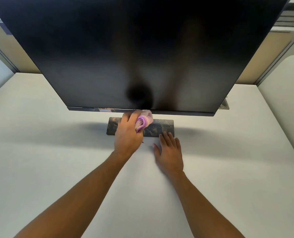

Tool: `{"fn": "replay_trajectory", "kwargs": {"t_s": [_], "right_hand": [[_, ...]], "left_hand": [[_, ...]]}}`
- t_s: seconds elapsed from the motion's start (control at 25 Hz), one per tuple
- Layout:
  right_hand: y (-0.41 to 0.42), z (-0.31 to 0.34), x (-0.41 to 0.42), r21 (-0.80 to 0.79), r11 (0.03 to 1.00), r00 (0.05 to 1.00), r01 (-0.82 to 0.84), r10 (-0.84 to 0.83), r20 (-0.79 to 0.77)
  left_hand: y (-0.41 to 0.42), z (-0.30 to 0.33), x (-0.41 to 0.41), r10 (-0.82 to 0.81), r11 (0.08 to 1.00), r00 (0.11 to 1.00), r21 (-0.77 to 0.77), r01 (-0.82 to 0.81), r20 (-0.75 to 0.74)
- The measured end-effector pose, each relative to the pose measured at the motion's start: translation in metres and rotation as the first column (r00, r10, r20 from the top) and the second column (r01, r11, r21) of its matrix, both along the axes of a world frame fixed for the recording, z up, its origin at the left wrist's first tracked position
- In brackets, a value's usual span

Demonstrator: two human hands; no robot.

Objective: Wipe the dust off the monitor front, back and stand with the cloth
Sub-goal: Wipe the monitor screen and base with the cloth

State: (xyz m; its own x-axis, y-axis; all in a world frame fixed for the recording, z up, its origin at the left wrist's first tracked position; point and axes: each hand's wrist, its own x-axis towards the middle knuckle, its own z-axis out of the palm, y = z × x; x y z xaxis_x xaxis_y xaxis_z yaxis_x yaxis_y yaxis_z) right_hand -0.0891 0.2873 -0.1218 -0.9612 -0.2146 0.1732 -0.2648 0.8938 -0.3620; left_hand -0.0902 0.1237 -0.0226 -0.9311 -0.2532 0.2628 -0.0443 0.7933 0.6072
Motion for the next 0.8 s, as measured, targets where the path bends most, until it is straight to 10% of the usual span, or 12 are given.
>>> {"fn": "replay_trajectory", "kwargs": {"t_s": [0.8], "right_hand": [[-0.002, -0.006, -0.002, 0.034, 0.999, 0.999, 0.04, -0.039, -0.018]], "left_hand": [[-0.062, 0.009, -0.009, 0.412, 0.907, 0.911, 0.108, -0.407, -0.024]]}}
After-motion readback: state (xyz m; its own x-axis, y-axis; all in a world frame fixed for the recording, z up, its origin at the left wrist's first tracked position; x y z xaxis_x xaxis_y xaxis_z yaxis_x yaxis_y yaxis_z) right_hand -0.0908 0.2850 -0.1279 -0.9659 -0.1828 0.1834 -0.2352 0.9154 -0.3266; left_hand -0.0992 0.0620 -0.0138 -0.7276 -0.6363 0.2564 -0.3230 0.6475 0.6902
